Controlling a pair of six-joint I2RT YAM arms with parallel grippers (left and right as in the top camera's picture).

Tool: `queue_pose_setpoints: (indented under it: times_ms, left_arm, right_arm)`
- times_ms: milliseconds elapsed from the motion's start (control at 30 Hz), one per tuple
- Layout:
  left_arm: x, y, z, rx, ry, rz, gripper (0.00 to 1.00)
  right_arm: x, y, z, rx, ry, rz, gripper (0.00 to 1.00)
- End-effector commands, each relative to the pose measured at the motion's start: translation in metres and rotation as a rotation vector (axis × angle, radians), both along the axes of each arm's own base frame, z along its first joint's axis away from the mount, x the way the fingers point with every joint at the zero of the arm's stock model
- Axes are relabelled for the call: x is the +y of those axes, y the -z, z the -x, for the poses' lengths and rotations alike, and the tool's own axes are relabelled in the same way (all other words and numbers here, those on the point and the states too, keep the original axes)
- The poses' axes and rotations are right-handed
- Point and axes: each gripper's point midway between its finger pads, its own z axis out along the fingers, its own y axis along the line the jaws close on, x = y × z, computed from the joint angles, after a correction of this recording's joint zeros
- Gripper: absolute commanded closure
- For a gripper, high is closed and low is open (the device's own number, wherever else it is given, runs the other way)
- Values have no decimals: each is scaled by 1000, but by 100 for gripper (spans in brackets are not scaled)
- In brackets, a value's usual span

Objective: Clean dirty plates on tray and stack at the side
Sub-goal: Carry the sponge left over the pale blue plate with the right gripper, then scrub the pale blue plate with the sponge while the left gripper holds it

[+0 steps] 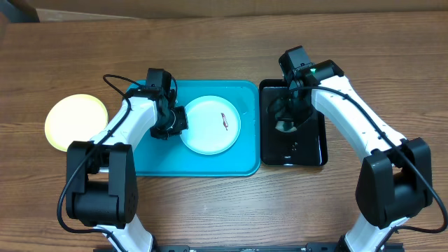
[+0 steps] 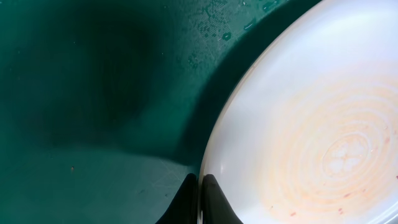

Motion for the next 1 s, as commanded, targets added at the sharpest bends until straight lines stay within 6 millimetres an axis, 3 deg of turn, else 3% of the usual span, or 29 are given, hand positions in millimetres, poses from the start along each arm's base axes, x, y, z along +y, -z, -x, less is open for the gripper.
queue_pose_setpoints:
  times_ms: [0, 233, 367, 467, 667, 967]
  left_arm:
    - [2, -1, -6, -17, 12, -14, 96]
    - [0, -1, -7, -19, 18, -14, 96]
    - [-2, -2, -7, -24, 22, -14, 96]
    - [-2, -2, -7, -23, 23, -14, 96]
    - [-2, -2, -7, -23, 23, -14, 96]
    - [-2, -2, -7, -22, 23, -14, 96]
  right_arm:
    - [37, -8, 2, -3, -87, -166, 96]
    - [113, -23, 0, -126, -256, -307, 96]
    - [144, -25, -1, -254, -299, -210, 96]
    - [146, -28, -8, -376, -263, -55, 96]
    - [151, -29, -11, -433, -265, 3, 96]
    - [152, 8, -13, -376, -259, 40, 96]
